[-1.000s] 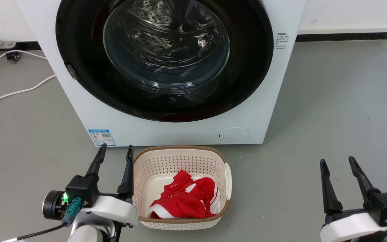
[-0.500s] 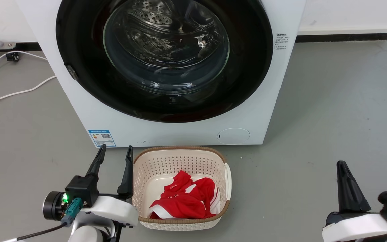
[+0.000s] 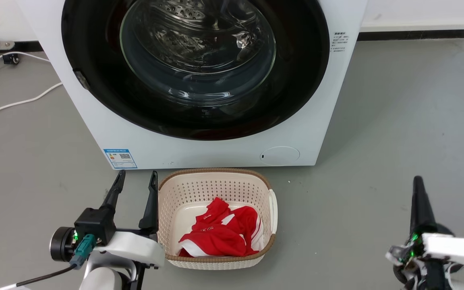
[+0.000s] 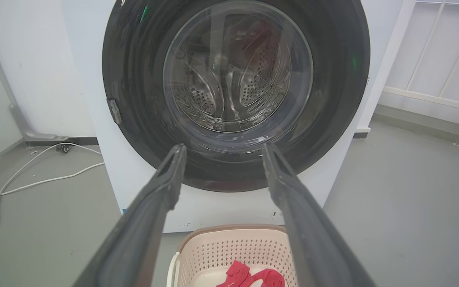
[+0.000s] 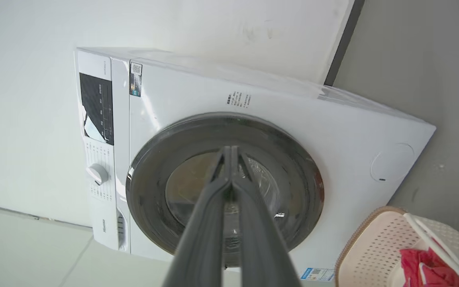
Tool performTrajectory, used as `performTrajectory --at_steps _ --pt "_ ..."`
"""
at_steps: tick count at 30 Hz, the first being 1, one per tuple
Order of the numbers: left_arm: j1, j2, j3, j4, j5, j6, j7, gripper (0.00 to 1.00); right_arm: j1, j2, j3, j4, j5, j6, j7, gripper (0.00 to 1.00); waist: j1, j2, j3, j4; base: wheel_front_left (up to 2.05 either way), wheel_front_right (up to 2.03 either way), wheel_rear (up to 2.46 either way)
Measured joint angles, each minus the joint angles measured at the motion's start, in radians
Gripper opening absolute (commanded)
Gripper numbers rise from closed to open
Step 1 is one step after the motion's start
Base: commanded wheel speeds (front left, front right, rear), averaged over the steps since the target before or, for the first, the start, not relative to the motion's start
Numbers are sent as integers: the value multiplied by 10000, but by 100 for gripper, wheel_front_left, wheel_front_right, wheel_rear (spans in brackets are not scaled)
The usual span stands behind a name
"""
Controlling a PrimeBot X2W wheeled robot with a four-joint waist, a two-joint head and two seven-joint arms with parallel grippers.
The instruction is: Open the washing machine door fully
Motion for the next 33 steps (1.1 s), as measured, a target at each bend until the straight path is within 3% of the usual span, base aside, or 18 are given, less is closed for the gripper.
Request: performTrajectory --at_steps 6,10,13,22,33 --pt "-209 -2 98 -127 -100 -8 0 100 -877 -4 -456 -25 3254 0 -29 0 0 0 372 -28 0 0 0" --pt "-454 0 136 -326 -81 -10 0 100 -1784 -82 -834 464 4629 0 408 0 0 0 736 -52 0 0 0" --pt "-616 -2 151 -420 -73 -31 0 100 -2600 -522 -1026 1080 5315 0 767 0 1 0 1026 -52 0 0 0" --pt "-1174 0 155 -823 -69 -86 0 100 -5475 -2485 -33 3591 5981 0 1856 0 0 0 1913 84 0 0 0" --pt "-1695 -2 48 -1321 -81 -142 -2 100 -8969 -3870 2069 5179 6249 0 3193 0 1 0 3080 306 0 0 0"
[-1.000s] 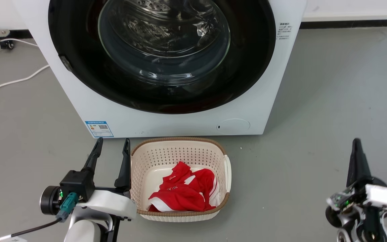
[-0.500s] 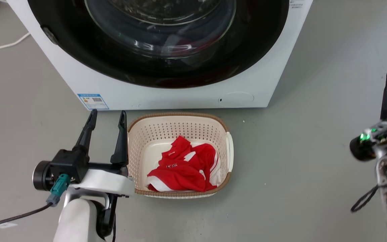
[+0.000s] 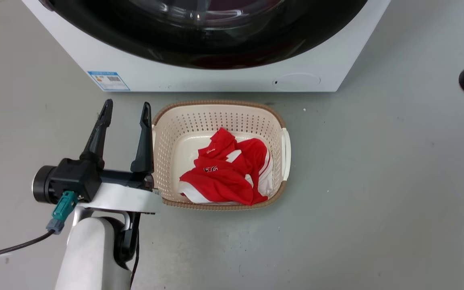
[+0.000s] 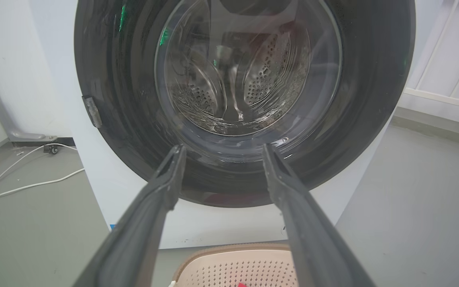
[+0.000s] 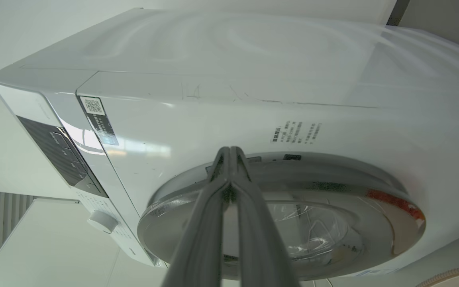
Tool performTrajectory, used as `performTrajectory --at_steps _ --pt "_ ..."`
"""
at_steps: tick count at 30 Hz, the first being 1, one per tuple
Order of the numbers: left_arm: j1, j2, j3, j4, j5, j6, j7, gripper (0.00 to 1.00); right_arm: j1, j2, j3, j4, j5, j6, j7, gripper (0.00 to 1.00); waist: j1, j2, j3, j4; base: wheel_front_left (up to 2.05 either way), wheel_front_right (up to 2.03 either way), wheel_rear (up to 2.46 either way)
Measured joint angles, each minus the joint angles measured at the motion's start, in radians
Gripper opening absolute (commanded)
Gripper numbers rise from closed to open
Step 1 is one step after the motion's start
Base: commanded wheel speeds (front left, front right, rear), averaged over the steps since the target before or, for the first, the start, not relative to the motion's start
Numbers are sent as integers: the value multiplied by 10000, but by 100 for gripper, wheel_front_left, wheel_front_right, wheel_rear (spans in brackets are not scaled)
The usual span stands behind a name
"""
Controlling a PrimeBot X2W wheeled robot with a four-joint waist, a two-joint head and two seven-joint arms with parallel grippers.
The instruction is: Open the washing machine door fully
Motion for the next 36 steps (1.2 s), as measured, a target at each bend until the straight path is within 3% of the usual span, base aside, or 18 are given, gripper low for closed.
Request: performTrajectory --at_steps 17,36 --pt "-570 2 -253 -606 -165 -44 0 100 -4051 -313 3258 1375 -211 0 1104 0 0 0 1363 375 0 0 0" --pt "-904 0 -499 -757 -251 -59 0 100 -6152 -721 5793 2128 222 0 2253 0 0 0 2088 687 0 0 0"
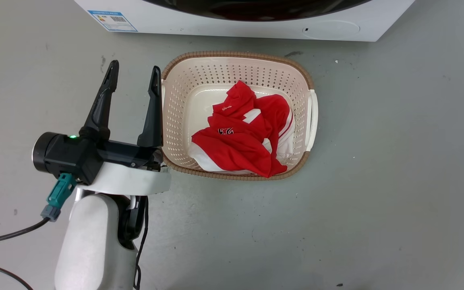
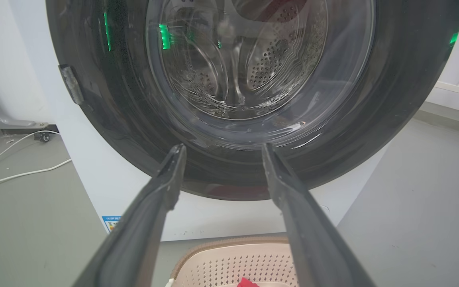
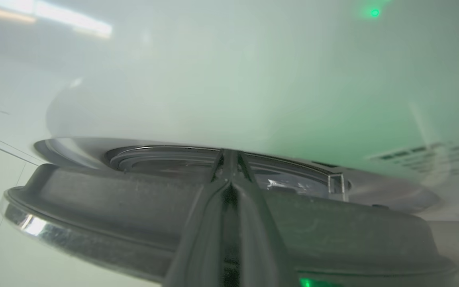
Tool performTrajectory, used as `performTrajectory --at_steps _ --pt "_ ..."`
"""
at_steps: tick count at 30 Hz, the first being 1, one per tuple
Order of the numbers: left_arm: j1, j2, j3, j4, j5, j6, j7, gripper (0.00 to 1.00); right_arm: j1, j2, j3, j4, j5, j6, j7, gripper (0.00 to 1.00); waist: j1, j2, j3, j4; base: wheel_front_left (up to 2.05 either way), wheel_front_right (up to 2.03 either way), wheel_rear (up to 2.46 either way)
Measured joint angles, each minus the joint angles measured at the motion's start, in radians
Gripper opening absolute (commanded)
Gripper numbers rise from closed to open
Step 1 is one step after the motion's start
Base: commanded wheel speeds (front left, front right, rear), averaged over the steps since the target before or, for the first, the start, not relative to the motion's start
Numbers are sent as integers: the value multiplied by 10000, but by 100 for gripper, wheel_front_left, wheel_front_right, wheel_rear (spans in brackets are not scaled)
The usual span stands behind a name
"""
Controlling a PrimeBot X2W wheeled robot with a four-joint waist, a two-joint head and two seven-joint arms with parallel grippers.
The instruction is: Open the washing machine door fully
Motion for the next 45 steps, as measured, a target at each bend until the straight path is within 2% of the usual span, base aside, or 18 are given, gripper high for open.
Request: performTrajectory --at_steps 15,23,30,41,45 --pt "-15 0 4 54 -79 -2 0 100 -79 -909 1699 -1670 1384 -2 949 0 0 0 -139 -104 0 0 0" --pt "-10 0 -25 198 -75 -2 0 100 301 -1697 2857 -3118 2364 -15 947 0 0 0 -495 -157 0 0 0" --pt "135 0 -92 372 -46 -2 0 100 768 -2159 3833 -4452 2982 -13 470 0 -1 0 -1007 -194 0 0 0" --pt "851 0 -284 773 -27 29 0 100 2320 -2219 4328 -5891 3344 -13 -86 0 -2 0 -2220 -258 0 0 0" --pt "1067 0 -318 871 0 79 2 100 2823 -1975 4362 -6130 3302 -12 -314 0 -1 0 -2627 -298 0 0 0"
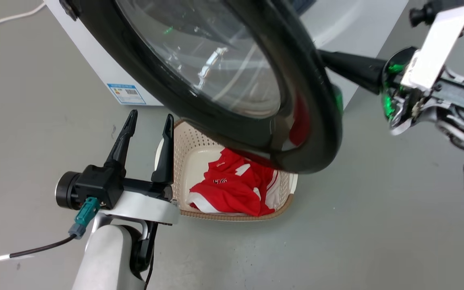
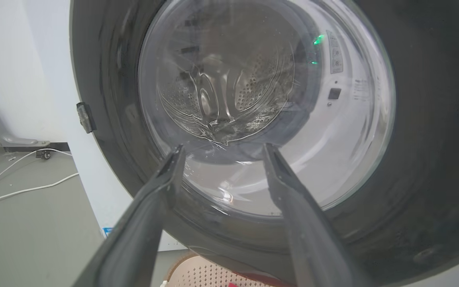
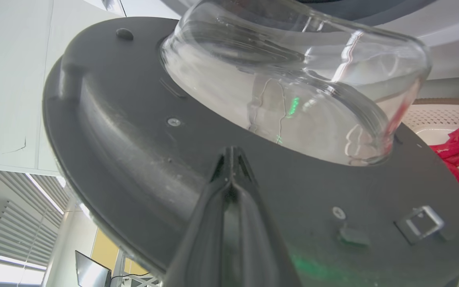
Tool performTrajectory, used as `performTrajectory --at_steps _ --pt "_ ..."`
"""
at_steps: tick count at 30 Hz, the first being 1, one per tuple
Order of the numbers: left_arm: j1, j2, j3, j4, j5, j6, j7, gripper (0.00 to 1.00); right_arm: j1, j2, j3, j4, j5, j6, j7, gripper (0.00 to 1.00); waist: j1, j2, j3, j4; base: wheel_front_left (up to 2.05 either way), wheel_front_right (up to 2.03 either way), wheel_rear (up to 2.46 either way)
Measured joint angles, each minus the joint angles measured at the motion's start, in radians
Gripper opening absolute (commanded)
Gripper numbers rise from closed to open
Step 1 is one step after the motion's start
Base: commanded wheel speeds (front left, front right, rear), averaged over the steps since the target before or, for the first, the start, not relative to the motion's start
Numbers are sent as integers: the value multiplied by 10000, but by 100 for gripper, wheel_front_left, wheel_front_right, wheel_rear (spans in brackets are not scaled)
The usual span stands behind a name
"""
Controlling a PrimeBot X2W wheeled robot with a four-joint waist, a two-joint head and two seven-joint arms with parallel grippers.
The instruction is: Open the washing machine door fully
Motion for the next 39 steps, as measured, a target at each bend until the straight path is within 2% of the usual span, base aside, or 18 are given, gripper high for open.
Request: performTrajectory --at_steps 8,16,24,31,39 --pt "356 0 -151 157 -15 98 -2 100 779 575 -59 -151 -353 -2 -213 0 0 1 -584 -10 0 0 0" --pt "538 0 -311 221 -109 186 -2 100 1850 1381 -355 -238 -842 -2 -957 0 0 1 -940 95 0 0 0" --pt "685 0 -374 282 -176 267 0 100 3059 2011 -1118 -426 -947 -2 -1043 0 -1 0 -1281 163 0 0 0" --pt "862 0 -410 316 -188 351 0 100 4360 2232 -2836 -497 -1363 -2 -2004 0 0 0 -1574 220 0 0 0" --pt "1130 0 -330 332 -178 364 0 100 6812 2314 -5808 -1356 -1916 -2 -3235 0 -1 0 -1832 108 0 0 0"
